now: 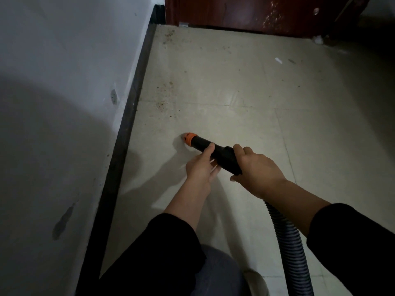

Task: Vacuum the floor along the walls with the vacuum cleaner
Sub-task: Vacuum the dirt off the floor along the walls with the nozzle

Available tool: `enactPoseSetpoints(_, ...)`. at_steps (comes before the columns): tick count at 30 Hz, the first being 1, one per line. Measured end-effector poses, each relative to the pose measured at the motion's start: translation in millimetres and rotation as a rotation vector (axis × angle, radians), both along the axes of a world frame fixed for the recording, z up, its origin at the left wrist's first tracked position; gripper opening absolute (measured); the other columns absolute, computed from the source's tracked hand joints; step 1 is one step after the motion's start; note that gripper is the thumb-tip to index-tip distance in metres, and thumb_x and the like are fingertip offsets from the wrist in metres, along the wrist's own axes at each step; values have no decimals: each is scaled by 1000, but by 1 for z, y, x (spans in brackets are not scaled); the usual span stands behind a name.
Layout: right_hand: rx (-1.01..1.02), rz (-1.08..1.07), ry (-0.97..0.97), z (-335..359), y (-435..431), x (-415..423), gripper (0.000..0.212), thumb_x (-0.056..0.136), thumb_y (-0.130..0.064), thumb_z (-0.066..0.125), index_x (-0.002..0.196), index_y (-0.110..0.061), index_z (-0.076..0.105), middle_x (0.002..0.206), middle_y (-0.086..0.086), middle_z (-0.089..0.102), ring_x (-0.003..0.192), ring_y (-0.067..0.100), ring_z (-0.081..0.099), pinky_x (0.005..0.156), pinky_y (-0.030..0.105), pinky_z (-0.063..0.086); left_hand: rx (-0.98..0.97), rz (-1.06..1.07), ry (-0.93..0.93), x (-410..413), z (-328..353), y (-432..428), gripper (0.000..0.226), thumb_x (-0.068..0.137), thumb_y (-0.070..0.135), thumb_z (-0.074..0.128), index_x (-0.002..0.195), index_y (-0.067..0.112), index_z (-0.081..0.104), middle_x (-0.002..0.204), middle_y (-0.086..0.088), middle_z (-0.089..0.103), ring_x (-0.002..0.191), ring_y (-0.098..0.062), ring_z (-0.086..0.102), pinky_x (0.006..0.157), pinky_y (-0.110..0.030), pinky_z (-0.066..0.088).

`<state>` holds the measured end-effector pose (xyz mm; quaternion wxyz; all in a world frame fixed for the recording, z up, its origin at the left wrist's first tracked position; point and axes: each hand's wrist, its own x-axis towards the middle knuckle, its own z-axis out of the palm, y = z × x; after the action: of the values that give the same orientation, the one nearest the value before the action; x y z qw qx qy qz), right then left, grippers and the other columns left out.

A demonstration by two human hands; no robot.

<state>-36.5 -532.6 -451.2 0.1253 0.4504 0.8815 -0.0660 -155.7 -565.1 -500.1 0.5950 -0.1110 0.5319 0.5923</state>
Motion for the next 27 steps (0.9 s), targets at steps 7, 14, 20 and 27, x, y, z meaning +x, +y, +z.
enactPoseSetpoints(7,-4,-40,-3,3,-5,22,63,88,-36,68,135,-13,32,116,8,54,91,29,61,66,32,42,-30,-57,-35,17,3,0,36,90,20,70,119,2,60,109,-15,71,90,-20,70,56,-25,58)
enactPoseSetpoints(14,-46,-39,23,7,-9,31,64,87,-37,69,135,-15,33,116,6,54,94,29,61,76,37,50,-62,-97,-13,19,3,-4,37,87,19,74,117,1,63,101,-14,73,85,-18,72,57,-25,58)
enactPoseSetpoints(20,-63,8,31,8,-10,18,64,86,-38,69,135,-16,34,116,6,55,94,29,61,75,36,49,-72,-64,13,5,5,-12,37,87,18,73,117,0,62,98,-13,73,83,-17,72,67,-28,59)
enactPoseSetpoints(27,-77,50,43,5,-15,6,65,86,-38,69,135,-16,33,117,7,54,94,29,60,74,36,49,-102,-35,39,-6,8,-21,37,87,19,70,118,2,61,101,-12,72,83,-17,70,61,-24,57)
